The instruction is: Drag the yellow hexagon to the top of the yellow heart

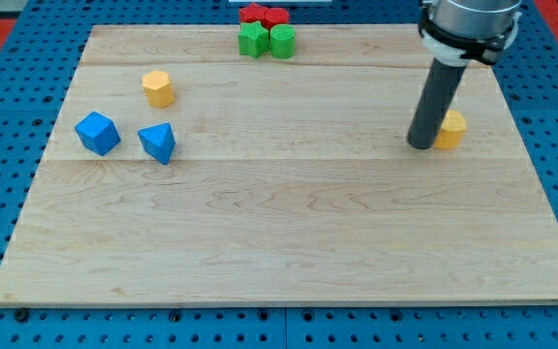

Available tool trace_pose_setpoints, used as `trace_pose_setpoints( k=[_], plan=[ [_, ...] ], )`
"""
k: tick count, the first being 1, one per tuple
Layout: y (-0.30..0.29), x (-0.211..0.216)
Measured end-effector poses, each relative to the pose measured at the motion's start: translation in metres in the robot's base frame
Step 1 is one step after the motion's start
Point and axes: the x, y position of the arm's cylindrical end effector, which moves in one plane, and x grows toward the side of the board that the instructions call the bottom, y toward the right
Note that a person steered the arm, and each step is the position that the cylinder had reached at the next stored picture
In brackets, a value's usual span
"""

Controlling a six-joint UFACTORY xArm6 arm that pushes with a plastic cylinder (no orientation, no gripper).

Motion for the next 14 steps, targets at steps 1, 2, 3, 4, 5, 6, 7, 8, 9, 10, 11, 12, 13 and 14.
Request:
trace_pose_setpoints(
  k=[1, 2, 3, 4, 5, 6, 7, 8, 9, 10, 11, 12, 13, 14],
  plan=[
    [-0.098, 0.002],
    [-0.177, -0.023],
    [-0.245, -0.040],
    [-0.301, -0.040],
    [-0.344, -0.055],
    [-0.374, -0.077],
    [-0.360, -0.105],
    [-0.277, -0.112],
    [-0.154, -0.112],
    [-0.136, -0.112],
    [-0.204, -0.112],
    [-0.278, -0.099],
    [-0.281, -0.064],
    [-0.186, -0.062]
  ],
)
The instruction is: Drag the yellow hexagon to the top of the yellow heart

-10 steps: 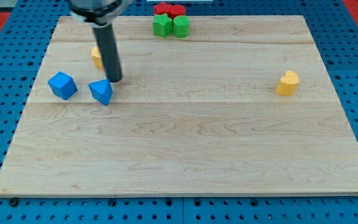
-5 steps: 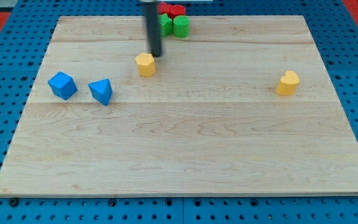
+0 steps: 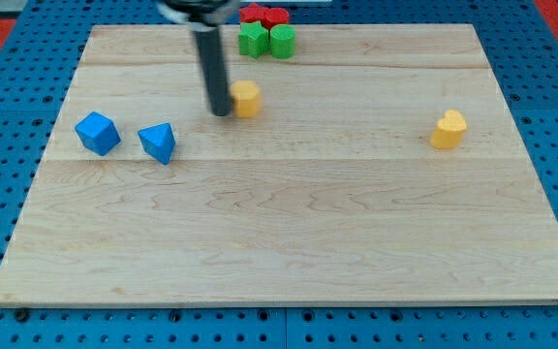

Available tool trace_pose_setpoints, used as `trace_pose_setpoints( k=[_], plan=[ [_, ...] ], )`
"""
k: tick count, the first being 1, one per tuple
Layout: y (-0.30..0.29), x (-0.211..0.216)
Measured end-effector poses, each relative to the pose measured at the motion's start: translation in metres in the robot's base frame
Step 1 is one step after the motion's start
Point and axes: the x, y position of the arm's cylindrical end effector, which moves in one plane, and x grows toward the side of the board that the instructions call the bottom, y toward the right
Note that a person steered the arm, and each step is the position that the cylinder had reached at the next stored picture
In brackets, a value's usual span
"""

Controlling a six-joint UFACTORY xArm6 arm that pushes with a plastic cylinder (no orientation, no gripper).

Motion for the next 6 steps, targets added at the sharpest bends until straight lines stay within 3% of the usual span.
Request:
trace_pose_setpoints(
  k=[1, 2, 4, 5, 6],
  plan=[
    [0.101, -0.012],
    [0.125, -0.013],
    [0.028, -0.009],
    [0.030, -0.036],
    [0.071, -0.055]
  ],
)
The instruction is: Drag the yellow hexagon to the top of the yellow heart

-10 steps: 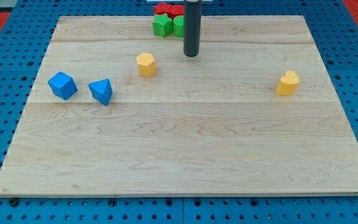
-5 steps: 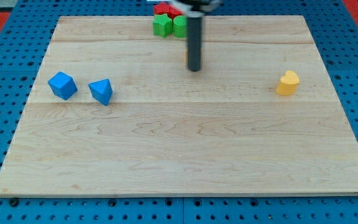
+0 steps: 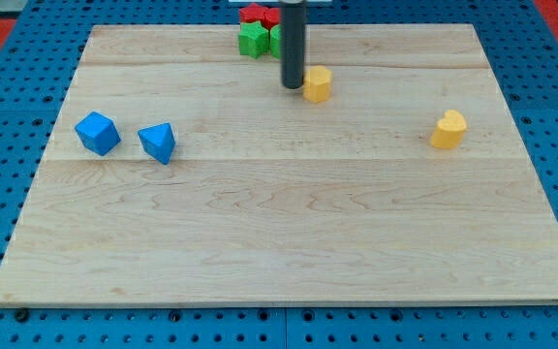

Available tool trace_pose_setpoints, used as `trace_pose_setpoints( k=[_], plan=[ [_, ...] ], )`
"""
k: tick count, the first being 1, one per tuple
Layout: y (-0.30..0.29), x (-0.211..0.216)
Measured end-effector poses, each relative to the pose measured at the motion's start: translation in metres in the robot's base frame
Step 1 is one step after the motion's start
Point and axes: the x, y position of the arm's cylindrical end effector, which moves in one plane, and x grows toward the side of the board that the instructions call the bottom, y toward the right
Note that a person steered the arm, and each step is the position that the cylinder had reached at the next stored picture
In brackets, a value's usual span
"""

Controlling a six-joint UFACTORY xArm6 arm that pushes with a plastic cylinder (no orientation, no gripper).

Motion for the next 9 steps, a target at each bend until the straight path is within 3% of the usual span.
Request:
trace_pose_setpoints(
  k=[1, 3, 6, 8, 9],
  plan=[
    [0.071, -0.001],
    [0.054, -0.018],
    [0.146, 0.027],
    [0.064, 0.035],
    [0.077, 0.061]
  ],
)
